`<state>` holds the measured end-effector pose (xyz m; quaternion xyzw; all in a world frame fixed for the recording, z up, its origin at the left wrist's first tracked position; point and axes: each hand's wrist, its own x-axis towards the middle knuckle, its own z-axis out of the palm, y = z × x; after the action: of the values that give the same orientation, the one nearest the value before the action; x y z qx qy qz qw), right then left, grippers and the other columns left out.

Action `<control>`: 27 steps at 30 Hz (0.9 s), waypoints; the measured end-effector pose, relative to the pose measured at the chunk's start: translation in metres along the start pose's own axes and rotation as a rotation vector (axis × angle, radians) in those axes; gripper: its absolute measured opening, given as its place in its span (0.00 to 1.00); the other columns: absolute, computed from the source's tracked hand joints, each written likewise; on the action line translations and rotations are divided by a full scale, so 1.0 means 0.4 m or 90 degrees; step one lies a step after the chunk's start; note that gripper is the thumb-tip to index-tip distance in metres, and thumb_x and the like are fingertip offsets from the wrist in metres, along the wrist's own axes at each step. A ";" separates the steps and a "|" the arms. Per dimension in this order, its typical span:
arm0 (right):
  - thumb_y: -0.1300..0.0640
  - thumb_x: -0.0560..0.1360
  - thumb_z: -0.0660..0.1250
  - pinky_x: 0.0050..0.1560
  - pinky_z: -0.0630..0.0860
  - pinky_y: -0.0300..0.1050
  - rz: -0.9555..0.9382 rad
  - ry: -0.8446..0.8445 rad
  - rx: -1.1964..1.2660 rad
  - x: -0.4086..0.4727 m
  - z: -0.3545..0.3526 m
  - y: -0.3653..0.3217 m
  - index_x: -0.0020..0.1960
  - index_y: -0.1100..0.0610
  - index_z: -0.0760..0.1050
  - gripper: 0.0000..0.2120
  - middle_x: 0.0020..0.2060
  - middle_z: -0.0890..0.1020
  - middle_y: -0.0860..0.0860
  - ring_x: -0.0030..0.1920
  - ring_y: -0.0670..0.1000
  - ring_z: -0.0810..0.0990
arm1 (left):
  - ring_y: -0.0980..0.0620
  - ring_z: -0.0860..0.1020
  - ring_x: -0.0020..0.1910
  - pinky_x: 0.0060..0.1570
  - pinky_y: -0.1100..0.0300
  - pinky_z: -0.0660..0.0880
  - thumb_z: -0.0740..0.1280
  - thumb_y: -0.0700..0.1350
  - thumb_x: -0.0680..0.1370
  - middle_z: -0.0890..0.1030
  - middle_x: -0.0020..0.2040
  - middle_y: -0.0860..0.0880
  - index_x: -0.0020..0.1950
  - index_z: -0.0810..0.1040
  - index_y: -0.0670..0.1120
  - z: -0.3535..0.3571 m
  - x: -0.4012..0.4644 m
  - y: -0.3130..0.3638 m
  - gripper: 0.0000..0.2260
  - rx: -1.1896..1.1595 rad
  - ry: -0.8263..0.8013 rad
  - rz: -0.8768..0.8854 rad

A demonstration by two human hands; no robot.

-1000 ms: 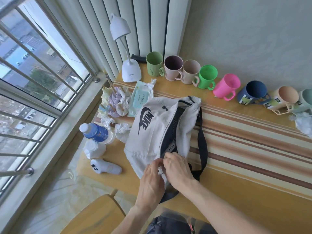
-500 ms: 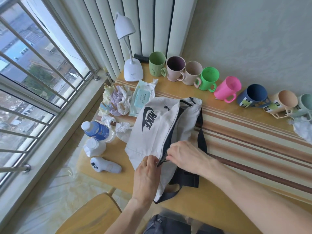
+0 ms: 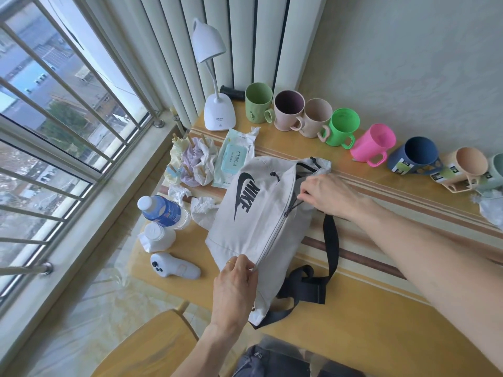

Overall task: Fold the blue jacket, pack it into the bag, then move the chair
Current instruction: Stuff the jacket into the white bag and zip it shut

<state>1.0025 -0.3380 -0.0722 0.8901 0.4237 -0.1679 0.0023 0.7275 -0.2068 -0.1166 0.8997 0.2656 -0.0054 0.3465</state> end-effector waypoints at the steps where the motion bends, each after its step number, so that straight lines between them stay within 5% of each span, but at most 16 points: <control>1: 0.50 0.81 0.64 0.44 0.72 0.50 0.004 -0.003 -0.009 0.010 0.001 0.009 0.46 0.60 0.78 0.14 0.45 0.82 0.57 0.49 0.60 0.82 | 0.52 0.77 0.35 0.36 0.53 0.77 0.70 0.43 0.78 0.77 0.38 0.55 0.43 0.75 0.48 -0.002 0.000 -0.001 0.06 -0.001 0.000 0.002; 14: 0.60 0.83 0.57 0.40 0.71 0.51 0.287 0.096 -0.071 0.128 -0.027 0.171 0.56 0.68 0.75 0.12 0.46 0.81 0.64 0.40 0.60 0.77 | 0.54 0.76 0.33 0.35 0.54 0.75 0.72 0.42 0.76 0.76 0.37 0.55 0.41 0.74 0.49 -0.018 -0.006 -0.036 0.08 -0.015 -0.009 -0.006; 18: 0.66 0.81 0.58 0.40 0.74 0.53 0.331 0.152 -0.025 0.096 -0.010 0.140 0.52 0.67 0.74 0.07 0.43 0.81 0.64 0.40 0.59 0.77 | 0.56 0.75 0.35 0.36 0.58 0.75 0.72 0.43 0.77 0.76 0.38 0.56 0.43 0.74 0.49 -0.020 -0.009 -0.042 0.08 -0.011 -0.020 -0.001; 21: 0.59 0.81 0.60 0.41 0.75 0.51 0.319 0.174 0.075 0.023 0.008 0.055 0.55 0.61 0.73 0.07 0.44 0.82 0.60 0.43 0.61 0.81 | 0.59 0.74 0.36 0.36 0.68 0.70 0.71 0.44 0.78 0.75 0.38 0.58 0.44 0.73 0.50 -0.021 -0.008 -0.044 0.07 -0.026 -0.025 0.000; 25: 0.53 0.83 0.60 0.30 0.74 0.44 0.277 0.087 0.251 -0.140 0.069 -0.104 0.60 0.56 0.75 0.10 0.43 0.83 0.51 0.35 0.51 0.80 | 0.61 0.74 0.38 0.36 0.67 0.67 0.71 0.46 0.78 0.76 0.37 0.57 0.45 0.74 0.51 -0.017 -0.014 -0.045 0.06 -0.020 -0.026 -0.017; 27: 0.49 0.82 0.60 0.39 0.81 0.49 0.278 0.050 0.309 -0.236 0.110 -0.184 0.61 0.52 0.75 0.11 0.47 0.84 0.50 0.41 0.51 0.83 | 0.64 0.73 0.38 0.36 0.69 0.64 0.69 0.48 0.79 0.77 0.38 0.56 0.46 0.74 0.51 -0.019 -0.032 -0.037 0.05 -0.008 -0.019 -0.027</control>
<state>0.8789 -0.3684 -0.0751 0.9403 0.1705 -0.2250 -0.1901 0.7082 -0.1990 -0.1173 0.8916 0.2791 -0.0249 0.3557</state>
